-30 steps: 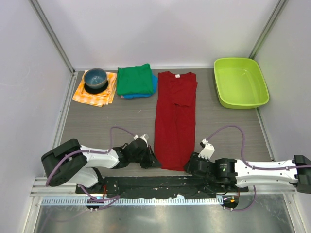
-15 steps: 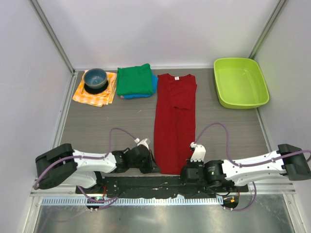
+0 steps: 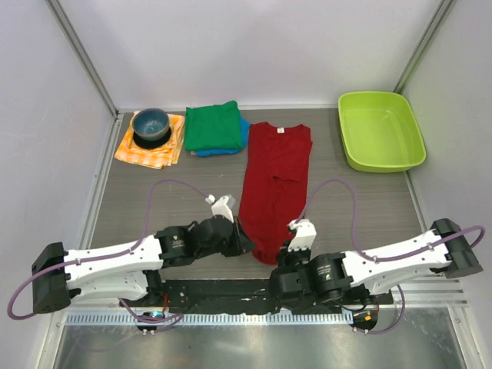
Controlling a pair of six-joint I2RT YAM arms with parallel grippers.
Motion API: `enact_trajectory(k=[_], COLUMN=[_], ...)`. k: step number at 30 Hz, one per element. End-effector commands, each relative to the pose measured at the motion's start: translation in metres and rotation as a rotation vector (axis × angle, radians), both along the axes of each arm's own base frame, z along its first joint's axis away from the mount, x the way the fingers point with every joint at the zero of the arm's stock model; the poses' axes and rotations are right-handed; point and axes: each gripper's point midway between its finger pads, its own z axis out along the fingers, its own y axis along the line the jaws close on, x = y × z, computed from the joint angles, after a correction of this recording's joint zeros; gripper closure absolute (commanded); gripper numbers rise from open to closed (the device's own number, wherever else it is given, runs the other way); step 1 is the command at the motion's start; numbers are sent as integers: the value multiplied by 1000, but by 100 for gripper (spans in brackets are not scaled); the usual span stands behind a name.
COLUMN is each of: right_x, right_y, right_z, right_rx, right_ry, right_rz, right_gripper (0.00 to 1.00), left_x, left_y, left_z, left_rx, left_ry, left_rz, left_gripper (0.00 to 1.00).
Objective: Fold and stack the t-shirts
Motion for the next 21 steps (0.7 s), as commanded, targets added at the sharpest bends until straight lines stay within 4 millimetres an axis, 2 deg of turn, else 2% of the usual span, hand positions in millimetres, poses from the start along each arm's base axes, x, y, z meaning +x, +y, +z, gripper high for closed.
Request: enact_trajectory(k=[1,7,8,9,11,18,20,21], right_x=[52,89,93,98,109,144,157,161], right_y=[-36,-74,-78,-77,-85,-81,-81,-82], right_z=[39,59,60,62,54,31,26,22], right_rx=[0,-11,-15,1,-48,-73,-79,-78], right_ry=[-178,-258,-263,-267,-258,-225,-206,-199], right_rz=[-129,-254,-269,-281,-302,-327,-334,-334], right_gripper=[99,99,99,99,99,99,99,99], left_x=[45,83,88,95,109,151,158,166], left_y=[17,13,12,6,-1,-21,-28,-27], left_z=[16,17,11,15,13,13,21,16], left_rx=[63,48,58,32,20,6,-20,-8], left_ry=[-107,-117,-107,-113,-109,-112,-113,-105], left_rz=[62,96,98,93,94,100,88,101], left_gripper=[100,100,100,100,100,100,100,100])
